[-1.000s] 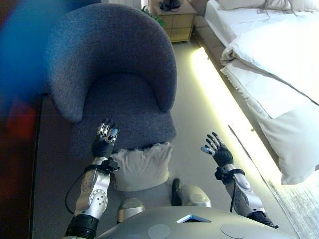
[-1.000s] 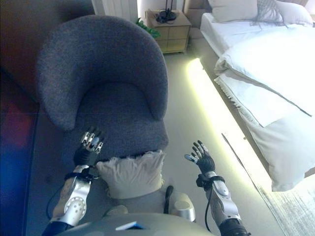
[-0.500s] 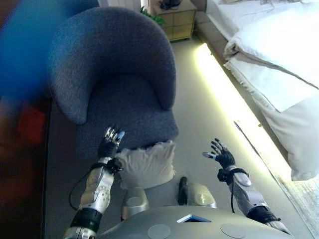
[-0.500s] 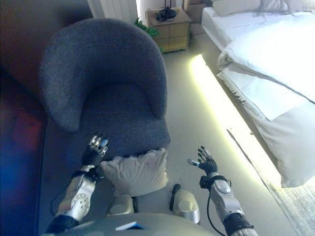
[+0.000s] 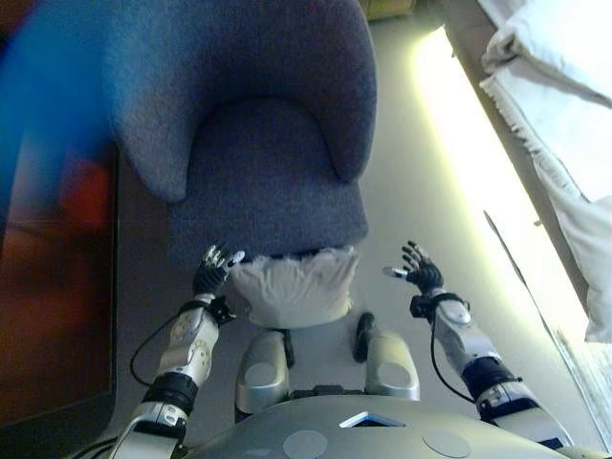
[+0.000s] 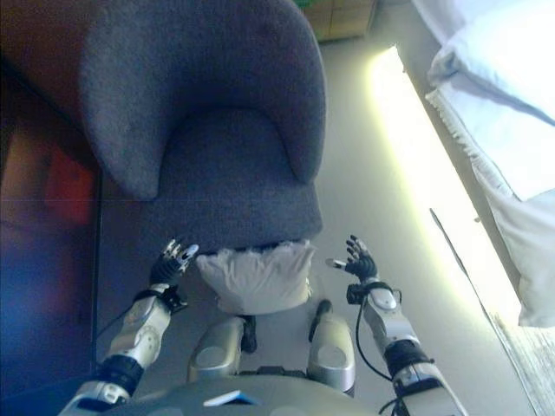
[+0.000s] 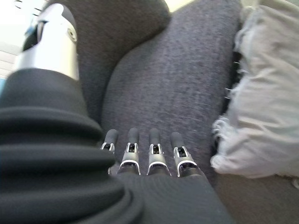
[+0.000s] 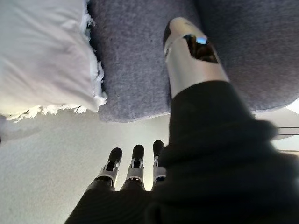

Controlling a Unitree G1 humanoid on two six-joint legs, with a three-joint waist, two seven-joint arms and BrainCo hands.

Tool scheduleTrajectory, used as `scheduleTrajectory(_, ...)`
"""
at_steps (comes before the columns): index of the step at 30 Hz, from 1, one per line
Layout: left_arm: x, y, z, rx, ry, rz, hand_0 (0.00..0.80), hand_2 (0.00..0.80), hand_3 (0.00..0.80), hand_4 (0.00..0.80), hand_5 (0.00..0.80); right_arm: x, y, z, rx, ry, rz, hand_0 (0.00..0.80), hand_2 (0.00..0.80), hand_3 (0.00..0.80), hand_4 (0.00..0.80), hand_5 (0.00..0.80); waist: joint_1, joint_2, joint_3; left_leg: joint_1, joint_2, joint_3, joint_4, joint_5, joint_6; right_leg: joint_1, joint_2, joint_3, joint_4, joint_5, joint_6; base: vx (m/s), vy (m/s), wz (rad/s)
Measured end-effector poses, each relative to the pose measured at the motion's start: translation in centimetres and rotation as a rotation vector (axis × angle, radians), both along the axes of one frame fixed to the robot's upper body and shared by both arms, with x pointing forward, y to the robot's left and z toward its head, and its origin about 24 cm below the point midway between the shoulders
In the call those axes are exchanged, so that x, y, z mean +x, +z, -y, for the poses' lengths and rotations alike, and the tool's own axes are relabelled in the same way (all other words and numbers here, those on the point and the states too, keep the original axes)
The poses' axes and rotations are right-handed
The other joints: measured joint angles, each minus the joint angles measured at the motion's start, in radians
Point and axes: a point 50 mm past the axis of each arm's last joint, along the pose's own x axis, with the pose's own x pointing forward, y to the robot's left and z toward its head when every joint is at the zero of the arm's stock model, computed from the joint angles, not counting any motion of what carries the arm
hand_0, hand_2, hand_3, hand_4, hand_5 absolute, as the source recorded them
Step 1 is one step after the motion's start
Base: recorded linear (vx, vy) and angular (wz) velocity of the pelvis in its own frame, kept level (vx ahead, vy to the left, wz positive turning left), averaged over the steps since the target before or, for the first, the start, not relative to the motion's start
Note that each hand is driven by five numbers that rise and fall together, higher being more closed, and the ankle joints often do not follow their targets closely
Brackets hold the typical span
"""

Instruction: Pick up the cushion and take it to the sofa

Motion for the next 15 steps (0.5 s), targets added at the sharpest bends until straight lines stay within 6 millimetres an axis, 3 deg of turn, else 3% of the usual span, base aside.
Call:
scheduleTrajectory(3, 2.9, 2.2, 0.1, 0.045, -0.036, 0.095, 0.000, 0.000, 0.000, 0.000, 0.000, 3.7, 2.8, 0.1, -0.049, 0.041, 0.092, 0.000, 0.000, 0.000, 0.000, 0.000, 0.005, -0.003, 0.087, -0.167, 0.037, 0.021, 0.179, -0.055, 0.016, -0.160, -0.050, -0.028, 0.154, -0.014, -0.013, -0.189, 0.064, -0.31)
scheduleTrajectory(7, 4.8, 3.4, 0.2, 0.113, -0.024, 0.131, 0.000, 0.000, 0.000, 0.000, 0.000, 6.5, 6.0, 0.4, -0.054, 0.064, 0.181, 0.000, 0.000, 0.000, 0.000, 0.000, -0.002, 0.005, 0.162, -0.295, 0.052, 0.001, 0.394, -0.146, 0.022, -0.296, -0.089, 0.003, 0.376, -0.101, -0.013, -0.132, 0.040, -0.04)
scheduleTrajectory(11, 6.8, 5.2, -0.1, 0.177, 0.042, 0.181, 0.000, 0.000, 0.000, 0.000, 0.000, 8.6, 8.5, 1.1, -0.076, 0.082, 0.233, 0.000, 0.000, 0.000, 0.000, 0.000, -0.006, 0.009, 0.178, -0.485, 0.050, -0.033, 0.539, -0.166, 0.026, -0.488, -0.098, 0.046, 0.539, -0.143, -0.025, -0.234, -0.048, 0.17)
scheduleTrajectory(15, 8.6, 7.3, 0.2, 0.189, 0.055, 0.247, 0.000, 0.000, 0.000, 0.000, 0.000, 10.1, 10.3, 1.3, -0.060, 0.096, 0.265, 0.000, 0.000, 0.000, 0.000, 0.000, -0.007, 0.017, 0.212, -0.632, 0.034, -0.099, 0.671, -0.177, 0.014, -0.611, -0.083, 0.092, 0.701, -0.211, -0.027, -0.148, -0.042, 0.43)
